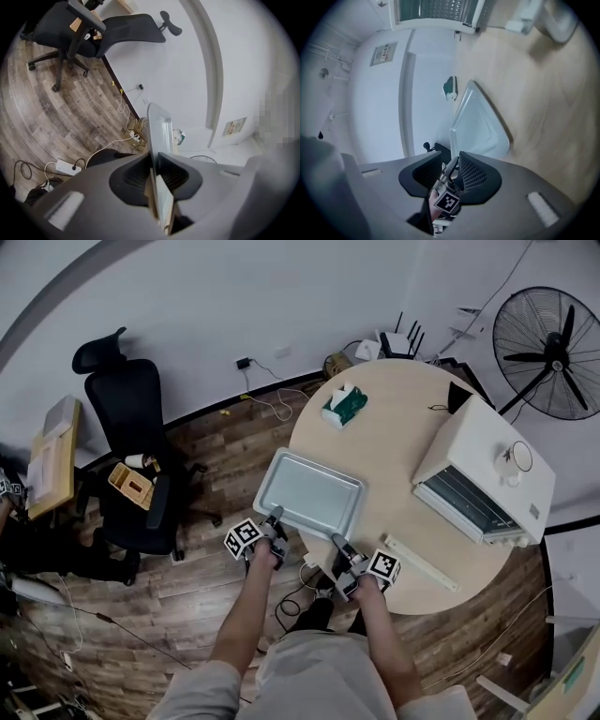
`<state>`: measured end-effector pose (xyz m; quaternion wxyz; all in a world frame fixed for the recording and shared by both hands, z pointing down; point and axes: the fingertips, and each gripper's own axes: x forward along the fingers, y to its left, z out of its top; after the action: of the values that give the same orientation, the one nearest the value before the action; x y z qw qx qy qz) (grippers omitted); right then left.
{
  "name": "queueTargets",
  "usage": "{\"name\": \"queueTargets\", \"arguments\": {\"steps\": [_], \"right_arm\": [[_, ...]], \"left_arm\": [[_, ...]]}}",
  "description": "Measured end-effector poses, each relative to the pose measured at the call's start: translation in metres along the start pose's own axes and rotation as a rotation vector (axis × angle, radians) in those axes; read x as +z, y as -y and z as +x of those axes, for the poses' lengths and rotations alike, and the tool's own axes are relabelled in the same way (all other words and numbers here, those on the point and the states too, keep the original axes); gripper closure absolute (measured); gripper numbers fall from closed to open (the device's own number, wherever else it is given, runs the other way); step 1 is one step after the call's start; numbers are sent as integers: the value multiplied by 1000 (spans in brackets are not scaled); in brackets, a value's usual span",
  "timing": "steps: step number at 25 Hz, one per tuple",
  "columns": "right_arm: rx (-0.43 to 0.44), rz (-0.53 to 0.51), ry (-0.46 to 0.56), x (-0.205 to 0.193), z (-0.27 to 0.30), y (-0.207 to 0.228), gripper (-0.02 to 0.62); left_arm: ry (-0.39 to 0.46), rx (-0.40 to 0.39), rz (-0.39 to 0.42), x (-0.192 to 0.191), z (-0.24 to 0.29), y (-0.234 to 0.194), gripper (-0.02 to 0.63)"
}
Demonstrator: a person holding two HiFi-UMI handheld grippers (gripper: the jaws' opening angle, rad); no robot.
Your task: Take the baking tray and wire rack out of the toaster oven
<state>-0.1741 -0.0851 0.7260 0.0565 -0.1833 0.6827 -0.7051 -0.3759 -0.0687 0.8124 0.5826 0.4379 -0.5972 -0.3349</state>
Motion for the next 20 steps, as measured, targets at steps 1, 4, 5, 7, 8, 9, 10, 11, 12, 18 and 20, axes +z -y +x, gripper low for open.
{"name": "queueTargets", "arguments": {"steps": [1, 4, 5, 7, 8, 9, 10, 11, 12, 18, 20], "right_arm": [[-1, -21, 13, 5, -4, -6, 505], [-4, -79, 55, 20, -18, -18, 505], [-6, -95, 66, 24, -22, -20, 505], [-44, -128, 84, 29, -33, -18, 505], [-78, -141, 91, 30, -40, -15, 505], [-99, -149, 96, 31, -45, -13, 505], [-93, -149, 101, 31, -48, -14, 505], [-72, -148, 107, 32, -49, -17, 505], [-61, -151, 112, 32, -52, -20, 505], [-68, -184, 143, 34, -72, -25, 505], [-61, -216, 145, 33, -78, -31, 505]], "left_arm": [[-2, 11, 8, 1, 2, -2, 492], [-9, 45, 62, 5, 11, -6, 491], [-12, 58, 83, 6, 13, -7, 491], [-14, 83, 124, 9, 18, -10, 491], [-16, 93, 147, 10, 20, -10, 491], [-18, 104, 175, 12, 22, -9, 491], [-22, 116, 209, 14, 25, -7, 491], [-27, 129, 249, 16, 27, -5, 491], [-34, 142, 290, 17, 30, -3, 491], [-69, 238, 496, 19, 43, 4, 485], [-78, 259, 544, 20, 48, 6, 476]]}}
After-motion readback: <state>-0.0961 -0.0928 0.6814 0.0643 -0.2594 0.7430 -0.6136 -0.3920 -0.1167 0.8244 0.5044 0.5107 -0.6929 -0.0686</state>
